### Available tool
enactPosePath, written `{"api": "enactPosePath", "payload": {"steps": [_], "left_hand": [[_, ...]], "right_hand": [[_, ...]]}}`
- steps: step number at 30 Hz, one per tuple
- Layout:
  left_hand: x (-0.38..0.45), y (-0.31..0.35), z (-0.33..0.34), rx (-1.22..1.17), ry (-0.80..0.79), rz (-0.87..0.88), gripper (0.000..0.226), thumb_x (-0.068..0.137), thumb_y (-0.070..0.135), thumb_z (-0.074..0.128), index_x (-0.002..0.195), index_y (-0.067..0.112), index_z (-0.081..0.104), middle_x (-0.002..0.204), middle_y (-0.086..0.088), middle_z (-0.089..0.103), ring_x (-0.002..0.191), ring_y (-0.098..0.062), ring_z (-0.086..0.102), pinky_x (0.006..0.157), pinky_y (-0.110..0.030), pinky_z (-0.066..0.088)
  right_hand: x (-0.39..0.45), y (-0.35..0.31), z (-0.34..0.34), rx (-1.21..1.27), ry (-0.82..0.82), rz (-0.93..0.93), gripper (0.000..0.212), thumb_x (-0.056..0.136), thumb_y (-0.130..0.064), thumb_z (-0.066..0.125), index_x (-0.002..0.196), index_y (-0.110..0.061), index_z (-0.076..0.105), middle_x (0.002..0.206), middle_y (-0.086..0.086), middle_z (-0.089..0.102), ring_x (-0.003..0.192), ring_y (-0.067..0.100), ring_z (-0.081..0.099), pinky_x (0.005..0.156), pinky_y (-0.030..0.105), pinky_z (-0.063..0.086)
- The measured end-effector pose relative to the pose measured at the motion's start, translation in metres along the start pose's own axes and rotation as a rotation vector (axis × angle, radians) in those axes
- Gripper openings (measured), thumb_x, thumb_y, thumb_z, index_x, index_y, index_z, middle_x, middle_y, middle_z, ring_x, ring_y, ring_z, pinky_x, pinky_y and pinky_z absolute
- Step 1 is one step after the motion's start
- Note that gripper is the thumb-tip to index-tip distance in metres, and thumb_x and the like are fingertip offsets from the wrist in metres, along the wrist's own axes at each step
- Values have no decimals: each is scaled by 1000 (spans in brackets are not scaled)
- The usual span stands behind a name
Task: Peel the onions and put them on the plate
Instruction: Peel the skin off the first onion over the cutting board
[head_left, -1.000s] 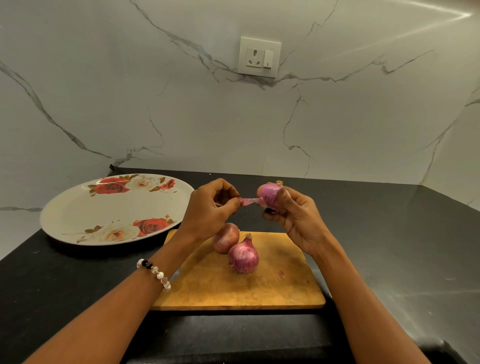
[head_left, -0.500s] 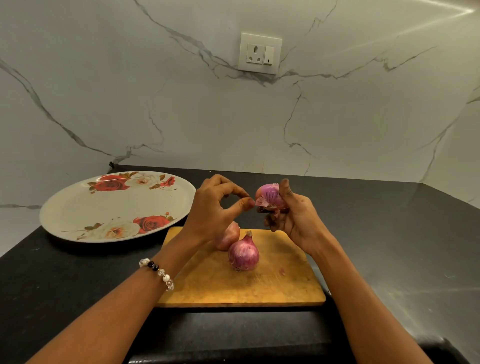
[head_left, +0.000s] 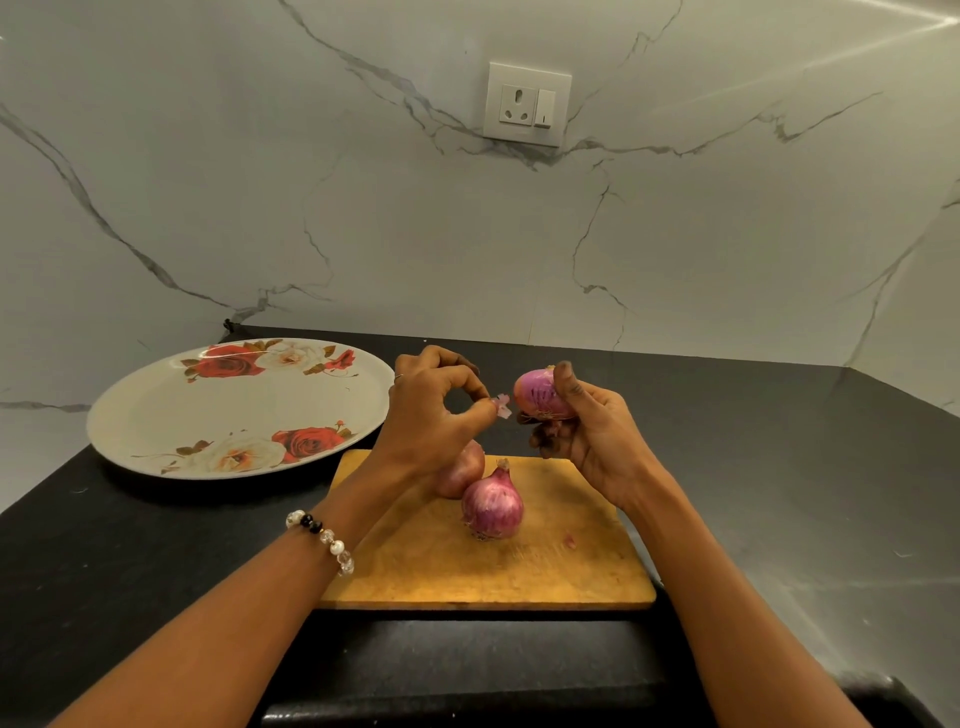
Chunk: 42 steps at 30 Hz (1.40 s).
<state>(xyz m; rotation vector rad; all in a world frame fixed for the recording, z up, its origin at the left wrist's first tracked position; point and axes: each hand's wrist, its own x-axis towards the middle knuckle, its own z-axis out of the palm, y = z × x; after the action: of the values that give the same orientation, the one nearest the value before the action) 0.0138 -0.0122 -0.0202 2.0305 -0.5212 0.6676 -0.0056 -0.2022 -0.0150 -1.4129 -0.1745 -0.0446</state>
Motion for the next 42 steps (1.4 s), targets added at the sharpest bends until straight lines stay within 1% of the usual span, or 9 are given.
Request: {"api": "enactPosePath", "payload": {"steps": [6,12,15,19,22,26,31,38,42], "left_hand": [[-2,2,-3,37,-45,33,18,69,43,62,86,39,62,102,10,54,103,-13,42,85,-44,44],[-1,1,-3,-26,0,57,15,79,36,60,89,28,69,91,13,62,93,-14,51,81,-49,46],[-3,2,-3,-52,32,110,15,83,30,67,94,19,71,89,12,64,88,-14,55,76,-43,49],[-2,4,-3,-79,6,244,24,79,34,70,100,24,68,95,7,67,88,-12,58,72,-22,50],[-1,0,-1,-80,-2,274,25,78,33,71,102,27,67,99,4,66,89,-10,60,71,-16,51],[0,-2,1,-49,-4,285,22,78,27,73,99,21,70,97,9,61,85,-7,60,69,-14,51],[1,-3,0,-47,19,291,17,77,19,76,92,14,70,93,8,61,81,-3,60,71,-18,52],[2,-3,1,-20,0,324,15,75,9,76,88,9,68,95,-4,64,86,-11,59,69,-17,52],[1,-3,1,-51,-26,300,22,73,14,79,91,12,67,98,0,63,89,-8,59,70,-11,50]], "right_hand": [[-1,-1,-1,66,-29,-29,57,71,-47,72,112,-7,66,101,22,66,68,23,63,56,28,54],[-1,-1,-2,-8,-79,-102,51,69,-10,76,118,-15,66,113,11,64,86,25,66,64,29,59],[0,0,-2,-19,-84,-134,56,65,-13,80,120,-16,65,118,11,63,96,28,65,67,31,60],[3,2,-3,34,-95,-137,77,51,-42,95,117,-15,68,118,14,66,92,28,68,67,31,60],[2,1,0,109,-141,-97,66,70,-52,75,120,-9,64,115,12,69,97,29,69,72,34,62],[1,0,4,116,-145,-51,45,87,-37,51,119,-7,63,120,15,66,101,32,69,76,38,62],[0,0,2,119,-149,-64,37,88,-23,54,119,-6,64,124,15,63,106,33,67,77,37,62],[-1,-1,4,126,-131,-72,33,85,-22,56,113,-8,67,120,13,65,103,32,69,72,34,62],[0,-2,3,162,-118,-57,35,85,-23,57,114,-6,65,124,18,62,104,34,68,74,37,63]]}}
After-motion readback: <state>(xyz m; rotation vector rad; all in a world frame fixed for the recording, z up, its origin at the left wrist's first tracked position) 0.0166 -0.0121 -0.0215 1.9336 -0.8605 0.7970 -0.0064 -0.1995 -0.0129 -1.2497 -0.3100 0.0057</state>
